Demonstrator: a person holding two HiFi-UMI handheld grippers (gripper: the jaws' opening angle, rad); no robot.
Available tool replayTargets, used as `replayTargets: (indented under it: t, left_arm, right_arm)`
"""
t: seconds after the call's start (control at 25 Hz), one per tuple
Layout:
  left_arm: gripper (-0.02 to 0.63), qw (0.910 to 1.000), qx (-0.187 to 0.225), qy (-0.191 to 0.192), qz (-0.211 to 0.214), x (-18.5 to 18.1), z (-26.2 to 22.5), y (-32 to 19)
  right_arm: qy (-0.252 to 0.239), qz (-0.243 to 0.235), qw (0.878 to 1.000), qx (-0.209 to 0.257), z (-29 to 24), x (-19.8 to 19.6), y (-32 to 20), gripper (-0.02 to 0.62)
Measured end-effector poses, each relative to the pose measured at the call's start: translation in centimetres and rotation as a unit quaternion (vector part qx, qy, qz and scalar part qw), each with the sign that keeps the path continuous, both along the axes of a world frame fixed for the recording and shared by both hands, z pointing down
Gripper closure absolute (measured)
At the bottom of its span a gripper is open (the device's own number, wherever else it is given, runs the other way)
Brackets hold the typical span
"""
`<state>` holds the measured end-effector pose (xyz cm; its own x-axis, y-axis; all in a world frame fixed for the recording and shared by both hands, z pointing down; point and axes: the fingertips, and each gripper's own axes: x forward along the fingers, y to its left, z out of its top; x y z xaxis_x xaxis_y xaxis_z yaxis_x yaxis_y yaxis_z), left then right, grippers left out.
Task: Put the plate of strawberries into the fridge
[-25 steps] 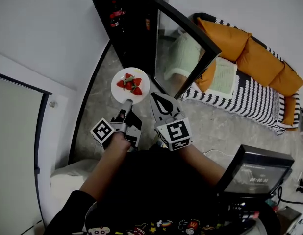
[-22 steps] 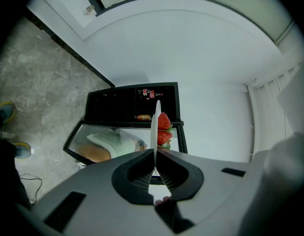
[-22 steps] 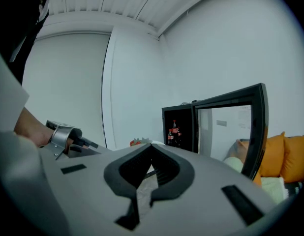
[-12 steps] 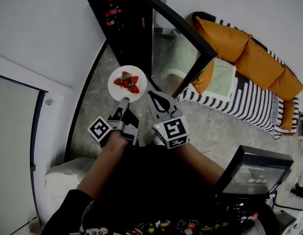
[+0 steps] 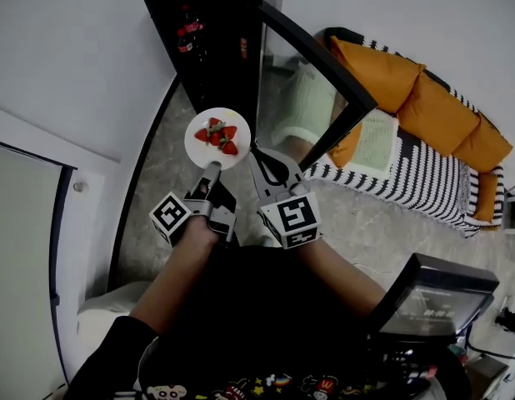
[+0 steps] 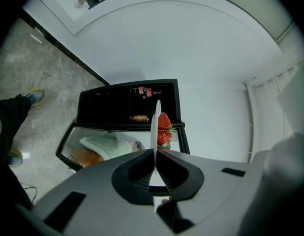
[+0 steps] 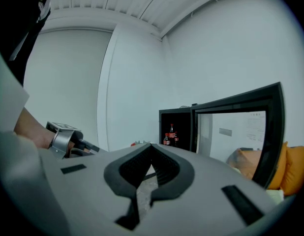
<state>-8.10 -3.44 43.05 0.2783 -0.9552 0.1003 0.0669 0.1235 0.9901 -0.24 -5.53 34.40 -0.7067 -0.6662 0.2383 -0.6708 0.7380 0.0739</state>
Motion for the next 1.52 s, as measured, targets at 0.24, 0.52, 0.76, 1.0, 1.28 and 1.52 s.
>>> replayTargets:
  t: [0.24,0.52,0.76,1.0,1.28,1.52]
  left_arm:
    - [0.591,0.9999,0.012,-0.007,0.004,0.0,0.5,0.0]
    - [0.591,1.0,0.0,-0.005,-0.002,0.0,0.3,0.1]
    - [0.591,0.9996,-0.023,-0.009,0.014,0.2,-1.2,0.1]
    - [0.591,0.9968,-0.059,-0.027,0.047,0.2,-3.0,-0.1]
    - [0.591,0.9961,-0.068,-0.01,0.057,-0.8,-7.7,1.7]
    - [0.591,0.9972,-0.048,-0.032,0.047,-0.9,-9.6,2.5]
  right_arm:
    - [0.001,0.006,1.0,0.009,1.2,0.6,0.5,0.591]
    - [0.01,0.004,1.0,-0.005,1.0,1.0,0.2,0.591]
    - [0.007,0.014,0.999,-0.034,0.2,0.7,-0.1,0.591]
    - [-0.001,0.028,0.997,-0.072,-0.9,0.2,-0.4,0.591]
    - [0.007,0.041,0.995,-0.088,-5.6,-0.5,2.2,0.591]
    - [-0.01,0.038,0.997,-0.072,-6.8,0.0,3.1,0.591]
